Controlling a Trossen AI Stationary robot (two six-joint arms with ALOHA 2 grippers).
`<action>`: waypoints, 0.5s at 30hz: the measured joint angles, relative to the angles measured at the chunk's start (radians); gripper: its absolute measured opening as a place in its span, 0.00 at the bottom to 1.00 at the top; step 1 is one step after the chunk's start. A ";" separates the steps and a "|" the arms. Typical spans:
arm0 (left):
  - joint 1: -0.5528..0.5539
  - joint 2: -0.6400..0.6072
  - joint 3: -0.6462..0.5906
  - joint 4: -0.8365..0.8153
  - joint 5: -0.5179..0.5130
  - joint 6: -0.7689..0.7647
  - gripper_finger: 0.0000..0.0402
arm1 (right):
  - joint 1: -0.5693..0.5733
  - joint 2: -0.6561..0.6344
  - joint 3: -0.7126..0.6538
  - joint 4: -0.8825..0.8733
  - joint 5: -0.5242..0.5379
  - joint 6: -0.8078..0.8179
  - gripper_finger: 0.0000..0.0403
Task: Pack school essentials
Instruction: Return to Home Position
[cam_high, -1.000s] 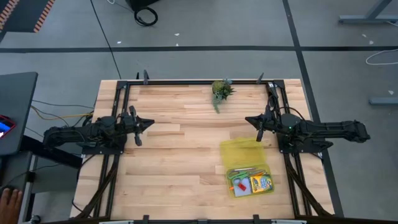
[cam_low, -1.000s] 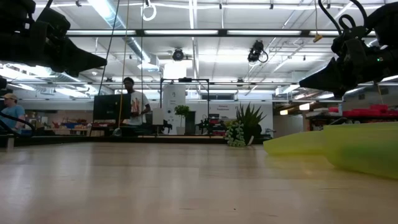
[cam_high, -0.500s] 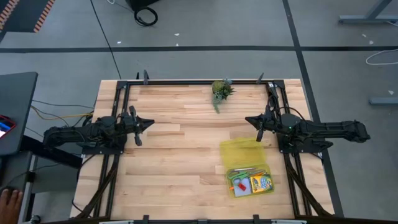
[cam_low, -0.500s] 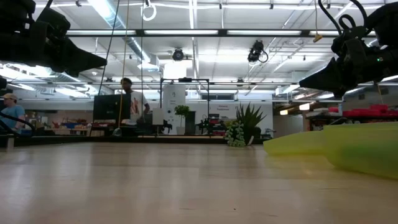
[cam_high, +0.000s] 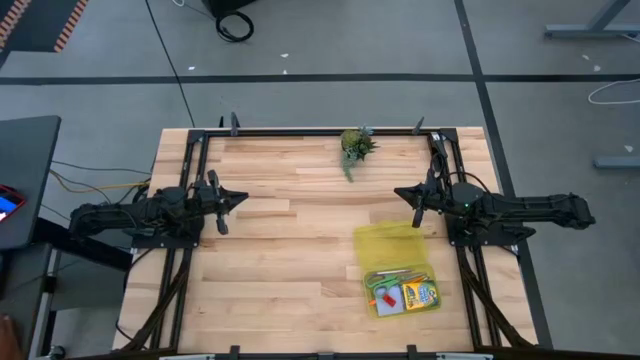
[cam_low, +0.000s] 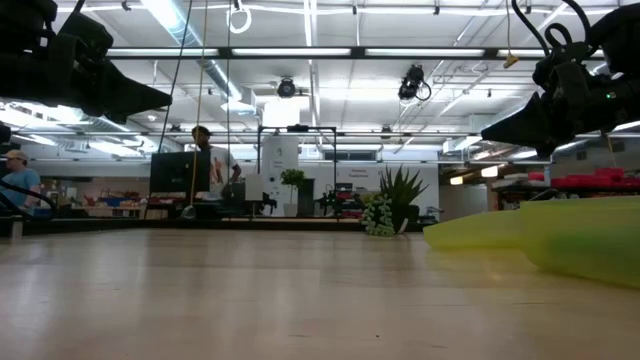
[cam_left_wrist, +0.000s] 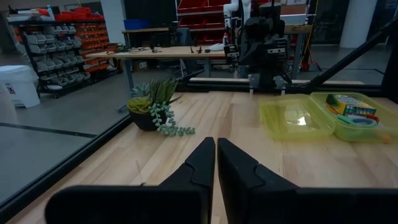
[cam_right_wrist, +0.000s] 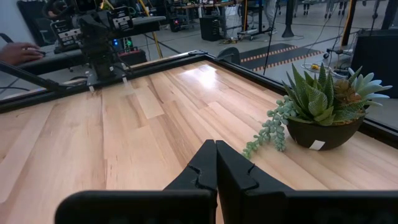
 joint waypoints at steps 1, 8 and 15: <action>0.000 0.000 0.000 0.000 0.000 0.000 0.07 | 0.000 0.000 0.000 0.000 0.000 0.000 0.02; 0.000 0.000 0.000 0.000 0.000 0.000 0.09 | 0.000 0.000 0.000 0.000 0.000 0.000 0.02; 0.000 0.000 0.000 0.000 0.000 0.000 0.06 | 0.000 0.000 0.000 0.000 0.000 0.000 0.02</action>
